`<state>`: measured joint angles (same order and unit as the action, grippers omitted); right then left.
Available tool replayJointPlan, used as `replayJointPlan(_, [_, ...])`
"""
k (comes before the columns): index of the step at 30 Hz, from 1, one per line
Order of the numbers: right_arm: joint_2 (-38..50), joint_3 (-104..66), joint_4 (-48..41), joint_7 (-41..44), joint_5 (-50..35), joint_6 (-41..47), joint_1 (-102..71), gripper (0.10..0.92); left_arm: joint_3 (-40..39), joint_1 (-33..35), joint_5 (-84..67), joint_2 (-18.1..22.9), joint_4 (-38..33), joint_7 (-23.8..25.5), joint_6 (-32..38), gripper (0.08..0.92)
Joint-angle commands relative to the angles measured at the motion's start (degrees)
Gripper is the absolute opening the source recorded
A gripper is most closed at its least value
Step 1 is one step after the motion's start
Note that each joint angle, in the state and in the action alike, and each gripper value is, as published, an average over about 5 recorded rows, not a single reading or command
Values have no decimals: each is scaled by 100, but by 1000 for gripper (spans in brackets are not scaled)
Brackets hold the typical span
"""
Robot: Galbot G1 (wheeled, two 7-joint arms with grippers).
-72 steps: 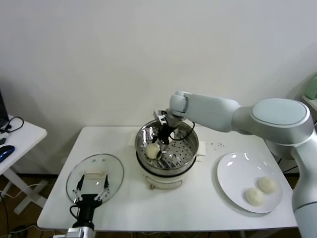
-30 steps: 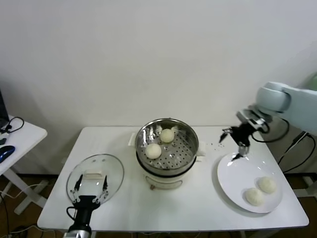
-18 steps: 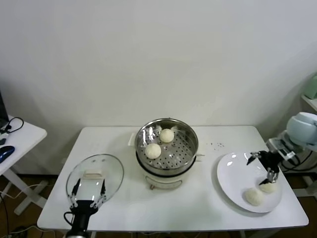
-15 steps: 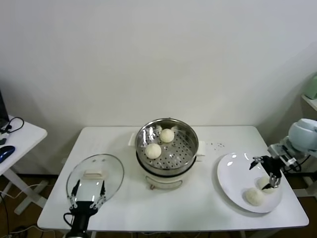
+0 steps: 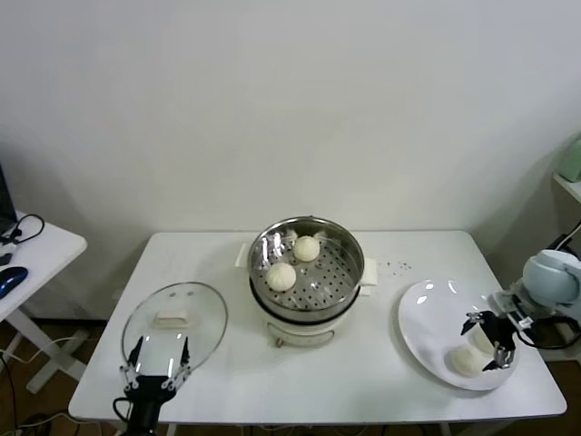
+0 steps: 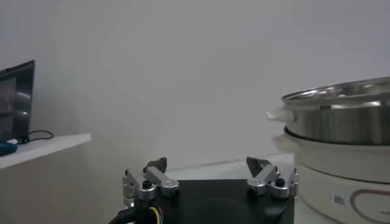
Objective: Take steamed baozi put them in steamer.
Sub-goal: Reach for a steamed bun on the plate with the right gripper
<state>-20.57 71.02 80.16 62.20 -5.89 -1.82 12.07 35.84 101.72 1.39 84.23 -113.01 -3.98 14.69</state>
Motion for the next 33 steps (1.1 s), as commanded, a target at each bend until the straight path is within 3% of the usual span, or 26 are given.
replayJointPlan(1, [-268,-302,-315,-49,145,-19,-504,823,-8,-8,-1,6,34,-2,-1,823])
replayJointPlan(17, [-440,-439,-522,32,277,-18,-701,821,-7,-119,2,9,123,-6,-40,823])
replayJointPlan(25, [-460,-493,-545,61,290,-29,-742,736,-14,-166,11,11,149,-12,-55,823])
replayJointPlan(33, [-453,-236,-380,103,129,-64,-137,713,-25,-210,16,11,171,-12,-75,823])
